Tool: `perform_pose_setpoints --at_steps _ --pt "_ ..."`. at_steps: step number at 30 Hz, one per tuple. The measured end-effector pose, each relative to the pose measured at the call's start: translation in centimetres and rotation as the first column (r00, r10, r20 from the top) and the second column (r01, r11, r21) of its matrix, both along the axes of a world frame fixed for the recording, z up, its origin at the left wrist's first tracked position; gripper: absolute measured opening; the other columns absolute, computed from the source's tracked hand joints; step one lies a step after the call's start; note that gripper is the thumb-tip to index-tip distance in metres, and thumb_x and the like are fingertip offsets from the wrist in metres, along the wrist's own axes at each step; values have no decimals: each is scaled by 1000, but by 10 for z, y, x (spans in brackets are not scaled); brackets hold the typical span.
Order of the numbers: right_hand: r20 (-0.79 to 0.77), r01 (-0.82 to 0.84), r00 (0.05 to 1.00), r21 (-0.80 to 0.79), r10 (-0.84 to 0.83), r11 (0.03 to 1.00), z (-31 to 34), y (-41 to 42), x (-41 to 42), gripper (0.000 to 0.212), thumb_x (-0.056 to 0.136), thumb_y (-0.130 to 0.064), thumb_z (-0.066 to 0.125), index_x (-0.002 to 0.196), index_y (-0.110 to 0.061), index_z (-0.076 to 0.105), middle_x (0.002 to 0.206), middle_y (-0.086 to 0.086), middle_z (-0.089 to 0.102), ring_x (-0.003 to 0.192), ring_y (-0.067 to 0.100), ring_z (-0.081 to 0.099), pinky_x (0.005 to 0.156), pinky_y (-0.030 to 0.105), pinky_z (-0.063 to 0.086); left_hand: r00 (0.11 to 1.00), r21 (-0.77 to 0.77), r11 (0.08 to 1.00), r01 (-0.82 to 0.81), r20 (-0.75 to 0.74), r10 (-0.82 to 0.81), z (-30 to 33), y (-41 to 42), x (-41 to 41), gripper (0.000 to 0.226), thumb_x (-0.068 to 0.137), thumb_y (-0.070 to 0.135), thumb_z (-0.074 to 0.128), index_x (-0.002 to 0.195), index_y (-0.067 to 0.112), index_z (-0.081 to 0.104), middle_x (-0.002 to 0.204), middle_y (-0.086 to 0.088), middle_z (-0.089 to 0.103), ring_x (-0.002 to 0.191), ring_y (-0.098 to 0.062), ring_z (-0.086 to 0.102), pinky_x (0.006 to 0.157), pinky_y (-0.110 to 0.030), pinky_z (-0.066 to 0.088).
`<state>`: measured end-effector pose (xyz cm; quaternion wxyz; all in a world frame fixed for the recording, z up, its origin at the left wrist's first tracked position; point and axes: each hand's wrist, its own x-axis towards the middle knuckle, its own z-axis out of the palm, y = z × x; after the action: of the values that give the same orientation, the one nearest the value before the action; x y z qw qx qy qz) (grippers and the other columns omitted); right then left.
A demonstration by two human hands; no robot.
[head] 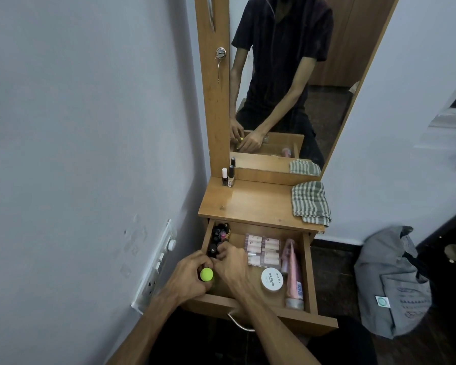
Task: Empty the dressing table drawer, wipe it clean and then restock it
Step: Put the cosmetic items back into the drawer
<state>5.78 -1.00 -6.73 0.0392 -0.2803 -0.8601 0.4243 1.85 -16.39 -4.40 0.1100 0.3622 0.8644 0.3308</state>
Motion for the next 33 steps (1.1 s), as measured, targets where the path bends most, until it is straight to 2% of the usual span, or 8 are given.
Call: perform_pose_setpoints --at_steps 4,8,11,15,19,22,26,33 --pt "-45 -24 999 14 24 1000 5 7 7 28 80 -25 76 107 -19 76 86 -5 76 83 11 71 79 28 59 999 43 999 -17 -42 19 3 1 0 26 67 26 82 90 21 70 89 19 55 77 -1 56 66 -17 45" --pt "-150 34 988 55 -25 998 18 18 10 10 79 -23 70 85 -22 78 67 -11 70 65 3 66 68 25 58 984 101 987 -124 -113 135 13 15 -12 14 78 19 78 88 25 70 86 17 59 76 3 56 65 -19 46" --pt "-212 98 974 49 -85 994 35 30 1 10 77 -24 70 84 -23 78 70 -10 74 66 4 67 67 26 57 964 145 965 -219 -123 237 24 37 -32 16 80 14 74 88 28 70 85 15 63 74 -3 59 66 -26 50" --pt "-264 162 954 59 -141 985 60 52 -26 12 78 -29 68 84 -24 78 74 -9 75 69 8 69 68 25 57 953 213 946 -242 -129 273 43 72 -73 17 83 17 70 87 33 69 83 20 63 77 0 59 65 -9 41" --pt "-325 205 931 86 -167 975 84 74 -58 17 83 -34 67 92 -25 78 79 -8 75 68 7 67 68 26 56 941 256 927 -273 -127 313 63 105 -119 21 87 17 68 90 38 68 88 21 62 77 2 56 66 -16 42" --pt "-328 210 930 109 -165 972 97 89 -84 23 86 -37 67 101 -24 78 84 -6 77 79 16 72 75 33 58 933 235 930 -283 -158 324 75 123 -148 17 90 23 66 104 31 72 94 18 62 80 -2 56 69 -19 42" --pt "-311 210 938 151 -155 966 108 105 -115 26 88 -40 68 107 -22 75 88 1 78 90 26 73 80 38 59 942 148 963 -223 -223 252 81 137 -174 33 92 27 64 125 26 67 103 7 63 93 -15 58 77 -27 43" --pt "-292 187 948 198 -124 962 110 114 -153 37 88 -43 72 119 -23 70 96 5 78 99 29 72 83 38 57 964 -20 995 -98 -249 90 75 152 -199 32 97 31 60 128 27 66 121 3 61 107 -20 60 92 -42 53"
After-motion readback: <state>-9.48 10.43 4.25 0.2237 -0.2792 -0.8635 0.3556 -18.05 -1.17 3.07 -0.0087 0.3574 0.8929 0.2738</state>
